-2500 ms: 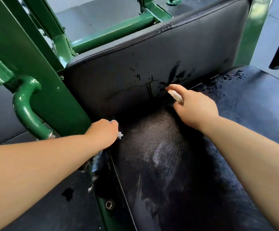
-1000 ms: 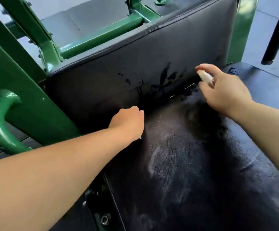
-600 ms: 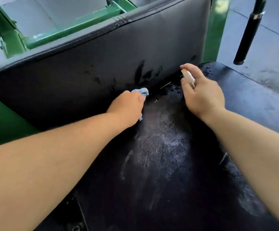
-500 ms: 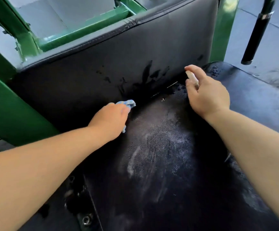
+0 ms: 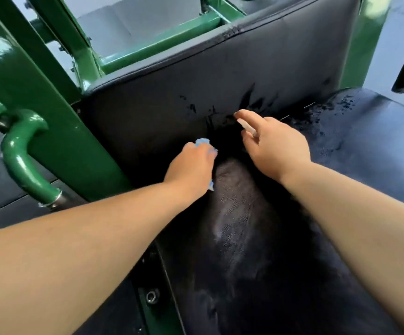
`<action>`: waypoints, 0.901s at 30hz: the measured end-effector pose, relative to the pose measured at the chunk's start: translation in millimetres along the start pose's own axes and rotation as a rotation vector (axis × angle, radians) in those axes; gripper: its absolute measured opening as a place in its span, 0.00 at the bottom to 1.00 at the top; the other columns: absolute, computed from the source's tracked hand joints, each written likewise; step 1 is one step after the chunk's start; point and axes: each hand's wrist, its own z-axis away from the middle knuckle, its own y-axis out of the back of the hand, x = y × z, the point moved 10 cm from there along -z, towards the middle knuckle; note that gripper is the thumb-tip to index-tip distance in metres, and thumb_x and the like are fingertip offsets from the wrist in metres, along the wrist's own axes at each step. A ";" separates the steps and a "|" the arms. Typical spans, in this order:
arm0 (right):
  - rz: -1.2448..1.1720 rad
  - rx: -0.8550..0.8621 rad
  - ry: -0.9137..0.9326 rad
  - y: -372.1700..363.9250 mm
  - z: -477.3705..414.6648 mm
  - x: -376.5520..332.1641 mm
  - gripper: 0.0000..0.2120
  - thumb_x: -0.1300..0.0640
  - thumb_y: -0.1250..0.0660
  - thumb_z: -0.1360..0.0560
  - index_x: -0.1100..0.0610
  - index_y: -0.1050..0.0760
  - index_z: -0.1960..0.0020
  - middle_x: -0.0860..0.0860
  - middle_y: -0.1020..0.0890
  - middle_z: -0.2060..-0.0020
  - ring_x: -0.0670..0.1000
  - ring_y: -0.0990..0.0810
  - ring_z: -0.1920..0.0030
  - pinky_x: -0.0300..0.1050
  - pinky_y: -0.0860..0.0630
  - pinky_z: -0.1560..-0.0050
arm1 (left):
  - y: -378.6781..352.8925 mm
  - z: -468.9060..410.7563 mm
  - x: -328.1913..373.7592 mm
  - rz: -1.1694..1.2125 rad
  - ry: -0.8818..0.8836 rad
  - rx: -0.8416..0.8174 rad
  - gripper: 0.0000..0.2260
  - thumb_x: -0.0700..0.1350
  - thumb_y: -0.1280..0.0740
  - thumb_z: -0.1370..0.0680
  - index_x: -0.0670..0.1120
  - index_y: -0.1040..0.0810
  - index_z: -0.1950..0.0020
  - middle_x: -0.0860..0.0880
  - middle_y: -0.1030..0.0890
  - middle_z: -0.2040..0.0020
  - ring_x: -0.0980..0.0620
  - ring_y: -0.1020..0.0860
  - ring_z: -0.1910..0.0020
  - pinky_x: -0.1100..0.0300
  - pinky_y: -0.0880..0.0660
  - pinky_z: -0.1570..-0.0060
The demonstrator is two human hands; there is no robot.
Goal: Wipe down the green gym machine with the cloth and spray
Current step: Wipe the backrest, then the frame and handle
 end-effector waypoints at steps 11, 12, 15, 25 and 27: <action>0.123 0.147 -0.269 77.1 -0.6 166.5 0.23 0.51 0.45 0.20 0.37 0.40 0.27 0.55 0.24 0.44 0.60 0.25 0.44 0.50 0.31 0.54 | -20.6 -138.7 201.0 0.109 -0.237 -0.069 0.09 0.39 0.43 0.19 0.40 0.27 0.42 0.45 0.26 0.47 0.40 0.27 0.43 0.52 0.32 0.54; 0.149 0.148 -0.242 73.7 -1.9 161.7 0.23 0.51 0.45 0.20 0.37 0.40 0.27 0.54 0.24 0.45 0.59 0.25 0.44 0.50 0.31 0.55 | -21.8 -144.6 200.4 0.133 -0.245 -0.085 0.09 0.40 0.43 0.19 0.41 0.27 0.42 0.44 0.26 0.44 0.40 0.26 0.44 0.53 0.31 0.53; 0.156 0.165 -0.244 73.3 -2.1 161.0 0.22 0.50 0.45 0.20 0.36 0.40 0.27 0.53 0.24 0.46 0.59 0.24 0.45 0.50 0.30 0.56 | -27.2 -140.7 164.7 0.235 -0.184 -0.082 0.11 0.46 0.43 0.19 0.46 0.22 0.47 0.47 0.20 0.45 0.44 0.21 0.49 0.55 0.26 0.49; 0.076 0.142 -0.279 83.1 -1.9 164.9 0.22 0.50 0.45 0.19 0.36 0.39 0.27 0.52 0.24 0.46 0.60 0.24 0.44 0.51 0.29 0.52 | -15.7 -75.6 92.4 -0.062 -0.055 0.000 0.13 0.49 0.45 0.17 0.46 0.27 0.38 0.45 0.29 0.49 0.43 0.26 0.47 0.53 0.29 0.53; 0.061 0.201 -0.320 94.2 -0.4 180.6 0.21 0.51 0.44 0.19 0.37 0.38 0.28 0.54 0.24 0.45 0.61 0.25 0.45 0.51 0.31 0.53 | -18.4 -93.1 129.1 -0.076 -0.147 0.008 0.09 0.45 0.41 0.18 0.45 0.26 0.41 0.47 0.31 0.49 0.44 0.27 0.47 0.49 0.27 0.50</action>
